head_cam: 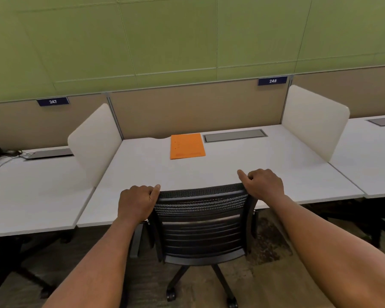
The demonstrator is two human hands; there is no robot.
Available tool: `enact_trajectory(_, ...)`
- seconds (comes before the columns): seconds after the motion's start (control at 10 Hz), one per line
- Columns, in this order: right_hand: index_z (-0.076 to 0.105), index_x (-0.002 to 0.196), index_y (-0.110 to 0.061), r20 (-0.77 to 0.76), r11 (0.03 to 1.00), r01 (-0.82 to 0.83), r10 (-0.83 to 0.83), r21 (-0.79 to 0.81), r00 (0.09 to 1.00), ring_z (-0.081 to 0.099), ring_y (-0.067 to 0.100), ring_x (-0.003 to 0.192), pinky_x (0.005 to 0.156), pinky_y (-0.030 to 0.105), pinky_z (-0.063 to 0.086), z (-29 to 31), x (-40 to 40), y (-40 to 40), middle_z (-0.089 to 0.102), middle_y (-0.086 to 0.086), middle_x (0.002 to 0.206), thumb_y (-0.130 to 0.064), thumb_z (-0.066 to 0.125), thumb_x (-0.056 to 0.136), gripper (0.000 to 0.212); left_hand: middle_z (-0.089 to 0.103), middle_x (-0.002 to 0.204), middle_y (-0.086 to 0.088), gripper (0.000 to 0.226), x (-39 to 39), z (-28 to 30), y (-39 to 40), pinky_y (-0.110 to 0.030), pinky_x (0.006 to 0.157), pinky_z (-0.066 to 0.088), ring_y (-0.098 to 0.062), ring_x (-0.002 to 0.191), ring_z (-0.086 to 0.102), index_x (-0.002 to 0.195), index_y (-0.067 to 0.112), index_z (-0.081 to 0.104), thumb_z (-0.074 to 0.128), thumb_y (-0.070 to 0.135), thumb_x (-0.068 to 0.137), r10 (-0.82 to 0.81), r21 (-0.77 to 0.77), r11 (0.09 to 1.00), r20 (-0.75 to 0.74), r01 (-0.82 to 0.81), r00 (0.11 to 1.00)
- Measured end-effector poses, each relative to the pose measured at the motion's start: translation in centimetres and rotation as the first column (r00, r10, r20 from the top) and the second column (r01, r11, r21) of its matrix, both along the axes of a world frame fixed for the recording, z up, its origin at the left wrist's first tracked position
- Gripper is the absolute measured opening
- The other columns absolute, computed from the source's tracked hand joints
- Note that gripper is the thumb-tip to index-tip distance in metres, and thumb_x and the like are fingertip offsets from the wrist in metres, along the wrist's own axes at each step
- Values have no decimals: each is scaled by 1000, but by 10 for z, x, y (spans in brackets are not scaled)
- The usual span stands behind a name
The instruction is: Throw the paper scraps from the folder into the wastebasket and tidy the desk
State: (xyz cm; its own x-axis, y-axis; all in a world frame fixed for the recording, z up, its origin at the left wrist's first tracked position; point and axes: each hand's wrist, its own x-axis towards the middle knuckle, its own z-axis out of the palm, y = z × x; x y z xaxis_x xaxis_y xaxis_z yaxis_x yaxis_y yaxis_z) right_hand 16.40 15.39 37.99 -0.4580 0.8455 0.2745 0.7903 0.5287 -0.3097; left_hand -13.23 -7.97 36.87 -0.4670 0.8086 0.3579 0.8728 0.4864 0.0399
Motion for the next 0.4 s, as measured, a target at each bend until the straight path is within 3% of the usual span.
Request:
enact_trajectory(0.3,55,52,-25,35,1000,-20,19,8,999,52,13,58,51,25,35,4,-7,5,58,-10,58,-80,11,79,75,64,64,3,65,-7,5,6,-34,65,44,-21,64,56,62,25,54,9,59,95,-15,-56,998,40,17,999)
enact_trajectory(0.4,70,84,-28,86,996,-87,83,33,993,59,17,73,63,30,42,14,-12,6,71,-5,84,-79,16,83,74,72,85,1,71,-3,9,9,-35,74,45,-22,78,63,84,27,67,7,64,93,7,-56,998,99,-2,995)
